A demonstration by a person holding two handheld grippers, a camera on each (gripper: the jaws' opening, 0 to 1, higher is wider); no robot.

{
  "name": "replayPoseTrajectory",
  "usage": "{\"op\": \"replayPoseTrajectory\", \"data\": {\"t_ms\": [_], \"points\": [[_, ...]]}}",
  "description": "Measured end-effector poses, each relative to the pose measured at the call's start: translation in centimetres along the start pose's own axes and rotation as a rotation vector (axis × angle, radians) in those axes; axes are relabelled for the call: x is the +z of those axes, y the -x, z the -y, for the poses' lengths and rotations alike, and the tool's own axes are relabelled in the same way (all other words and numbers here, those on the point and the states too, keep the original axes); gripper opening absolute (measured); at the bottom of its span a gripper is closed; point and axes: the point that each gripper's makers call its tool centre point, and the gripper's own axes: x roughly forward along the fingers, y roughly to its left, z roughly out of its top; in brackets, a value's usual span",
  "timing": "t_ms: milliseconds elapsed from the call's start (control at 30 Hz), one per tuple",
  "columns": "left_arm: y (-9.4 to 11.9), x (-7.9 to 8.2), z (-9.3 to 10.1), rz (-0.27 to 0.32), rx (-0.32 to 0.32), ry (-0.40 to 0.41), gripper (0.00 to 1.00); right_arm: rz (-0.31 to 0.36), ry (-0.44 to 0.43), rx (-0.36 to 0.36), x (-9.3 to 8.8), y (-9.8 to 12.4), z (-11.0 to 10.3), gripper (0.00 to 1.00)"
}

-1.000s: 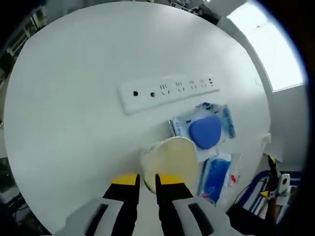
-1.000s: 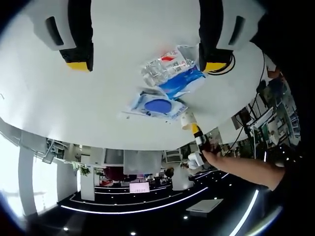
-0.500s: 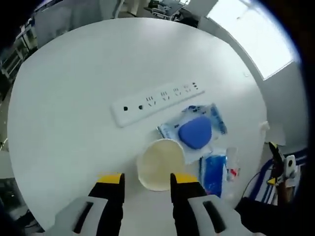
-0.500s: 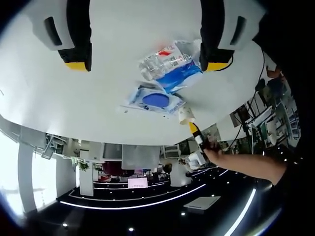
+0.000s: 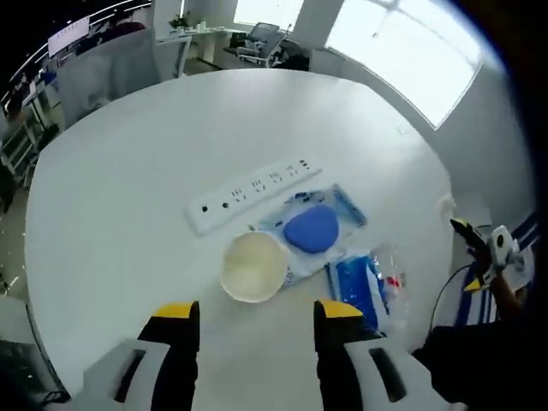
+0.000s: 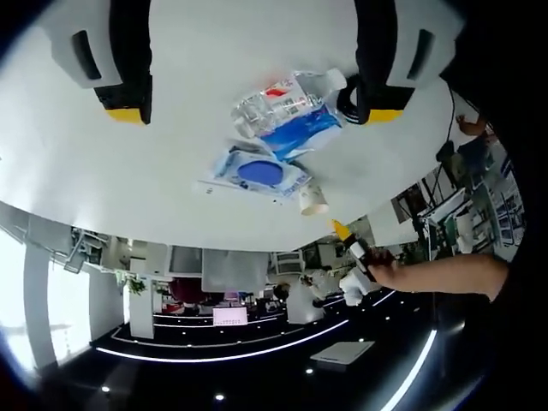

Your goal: Arrange the tabletop items into an orderly group along one side of the table until the central work area is clear of visible clutter.

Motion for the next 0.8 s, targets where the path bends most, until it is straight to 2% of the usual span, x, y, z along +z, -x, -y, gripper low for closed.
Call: {"op": "replayPoseTrajectory", "data": {"t_ms": [133, 233, 333, 367, 400, 467, 500, 533, 700, 800], "points": [[1.3, -0.4, 0.8, 0.077, 0.007, -0.003, 0.62, -0.003, 0.015, 0.015, 0.0, 0.0, -0.2, 0.99], [2.3, 0.0, 1.6, 0.172, 0.022, -0.059, 0.67, -0.006, 0.028, 0.024, 0.1, 0.0, -0.3, 0.99], [3.5, -0.2, 2.7, 0.241, 0.018, -0.050, 0.67, -0.008, 0.040, 0.034, 0.3, 0.1, -0.3, 0.99], [3.8, -0.4, 2.9, 0.248, 0.018, -0.048, 0.68, -0.010, 0.041, 0.038, 0.3, 0.1, -0.3, 0.99], [4.1, -0.2, 3.3, 0.293, 0.019, -0.063, 0.68, -0.011, 0.047, 0.044, 0.3, 0.0, -0.4, 0.99], [4.5, -0.9, 3.7, 0.298, 0.020, -0.058, 0.70, -0.017, 0.060, 0.051, 0.3, 0.0, -0.5, 0.99], [4.9, -0.9, 4.2, 0.332, 0.018, -0.062, 0.70, -0.022, 0.069, 0.058, 0.2, 0.0, -0.6, 0.99], [5.0, -1.2, 4.2, 0.339, 0.019, -0.056, 0.70, -0.025, 0.074, 0.064, 0.2, -0.1, -0.7, 0.99], [5.8, -1.9, 5.2, 0.449, 0.017, -0.059, 0.75, -0.034, 0.104, 0.078, 0.3, -0.1, -0.7, 1.00], [6.2, -3.2, 6.4, 0.505, 0.015, -0.056, 0.75, -0.032, 0.113, 0.085, 0.4, -0.1, -0.7, 1.00]]}}
